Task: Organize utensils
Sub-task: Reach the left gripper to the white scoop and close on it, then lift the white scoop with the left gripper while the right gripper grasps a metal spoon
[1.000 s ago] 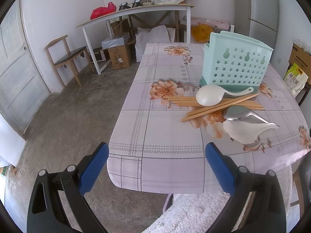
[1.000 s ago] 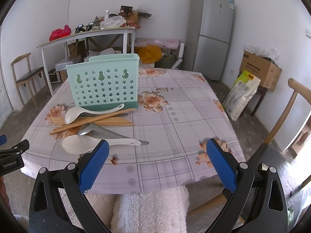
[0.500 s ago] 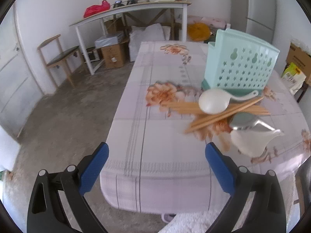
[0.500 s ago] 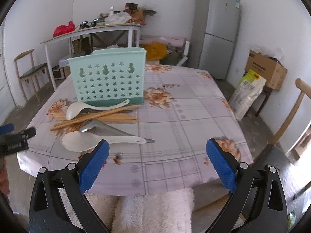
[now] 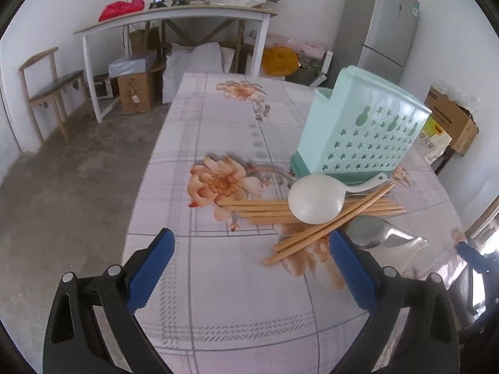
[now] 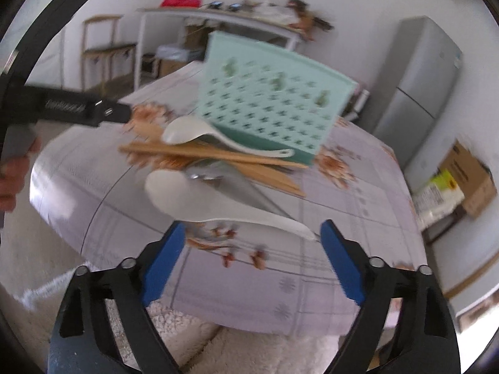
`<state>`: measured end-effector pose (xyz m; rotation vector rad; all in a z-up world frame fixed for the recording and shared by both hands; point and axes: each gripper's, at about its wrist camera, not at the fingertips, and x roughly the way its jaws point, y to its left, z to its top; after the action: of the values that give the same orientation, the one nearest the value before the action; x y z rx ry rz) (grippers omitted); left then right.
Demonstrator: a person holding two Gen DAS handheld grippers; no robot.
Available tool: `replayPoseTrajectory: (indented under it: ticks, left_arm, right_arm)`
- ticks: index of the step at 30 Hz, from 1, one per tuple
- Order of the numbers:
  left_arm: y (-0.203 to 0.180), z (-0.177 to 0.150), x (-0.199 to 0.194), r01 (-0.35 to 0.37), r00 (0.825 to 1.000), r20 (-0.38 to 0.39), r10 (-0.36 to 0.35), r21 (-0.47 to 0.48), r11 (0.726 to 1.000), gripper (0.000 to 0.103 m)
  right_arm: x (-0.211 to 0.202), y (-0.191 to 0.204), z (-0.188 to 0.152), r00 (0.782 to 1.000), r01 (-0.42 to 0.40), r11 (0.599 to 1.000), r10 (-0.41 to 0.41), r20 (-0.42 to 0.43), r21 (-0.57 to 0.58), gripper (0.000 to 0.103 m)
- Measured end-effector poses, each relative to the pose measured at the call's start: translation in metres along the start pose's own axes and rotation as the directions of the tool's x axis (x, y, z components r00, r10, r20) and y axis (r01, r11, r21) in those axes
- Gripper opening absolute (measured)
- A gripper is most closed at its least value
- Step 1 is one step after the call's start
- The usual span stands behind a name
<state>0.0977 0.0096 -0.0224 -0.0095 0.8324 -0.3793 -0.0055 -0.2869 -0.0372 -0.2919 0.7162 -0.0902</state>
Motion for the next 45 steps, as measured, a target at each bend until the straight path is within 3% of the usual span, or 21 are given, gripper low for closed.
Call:
replayPoseTrajectory:
  ticks: [3, 6, 10, 12, 16, 20, 28, 30, 32, 35, 40, 45]
  left_arm:
    - [0.0, -0.004, 0.008, 0.092, 0.995, -0.027, -0.092, -0.021, 0.996, 0.097]
    - [-0.005, -0.008, 0.01, 0.171, 0.984, -0.053, -0.172, -0.024, 0.985, 0.097]
    - [-0.019, -0.019, 0.014, 0.311, 0.941, -0.125, -0.316, -0.053, 0.949, 0.094]
    - [-0.028, -0.024, 0.018, 0.368, 0.912, -0.163, -0.376, -0.08, 0.926, 0.084]
    - [-0.042, -0.027, 0.025, 0.424, 0.879, -0.19, -0.437, -0.107, 0.9, 0.073]
    - [-0.048, -0.028, 0.037, 0.461, 0.831, -0.23, -0.506, -0.224, 0.859, 0.055]
    - [-0.076, -0.023, 0.041, 0.371, 0.871, -0.26, -0.417, -0.209, 0.905, 0.038]
    - [-0.08, -0.022, 0.042, 0.341, 0.883, -0.269, -0.385, -0.197, 0.919, 0.022]
    - [-0.081, -0.023, 0.045, 0.316, 0.89, -0.275, -0.364, -0.202, 0.927, 0.013]
    - [-0.083, -0.023, 0.047, 0.301, 0.889, -0.286, -0.356, -0.219, 0.928, 0.01]
    - [-0.067, -0.025, 0.036, 0.276, 0.894, -0.303, -0.331, -0.211, 0.938, 0.01]
    - [-0.038, -0.03, 0.02, 0.263, 0.892, -0.327, -0.311, -0.183, 0.947, 0.01]
  right_arm:
    - [0.006, 0.006, 0.002, 1.0, -0.007, 0.999, 0.006, -0.005, -0.045, 0.073]
    - [0.007, -0.003, 0.002, 1.0, -0.024, 1.0, 0.024, -0.015, -0.006, 0.069]
    - [0.007, -0.029, -0.002, 1.0, -0.017, 0.994, 0.02, -0.024, 0.104, 0.069]
    - [0.006, -0.04, -0.004, 1.0, -0.005, 0.989, 0.008, -0.023, 0.148, 0.069]
    - [0.002, -0.05, -0.006, 1.0, 0.013, 0.982, -0.011, -0.012, 0.186, 0.069]
    - [-0.007, -0.053, -0.007, 1.0, 0.016, 0.979, -0.02, 0.017, 0.204, 0.069]
    - [-0.028, -0.063, -0.013, 0.996, 0.008, 0.968, -0.029, 0.08, 0.249, 0.069]
    - [-0.033, -0.065, -0.015, 0.994, 0.011, 0.968, -0.037, 0.098, 0.252, 0.069]
    - [-0.038, -0.067, -0.015, 0.992, 0.014, 0.968, -0.045, 0.115, 0.251, 0.069]
    - [-0.043, -0.074, -0.014, 0.99, 0.004, 0.967, -0.04, 0.135, 0.255, 0.068]
    - [-0.038, -0.09, -0.006, 0.99, -0.051, 0.964, 0.014, 0.14, 0.262, 0.052]
    - [-0.006, -0.09, 0.01, 0.982, -0.18, 0.965, 0.165, 0.094, 0.19, 0.035]
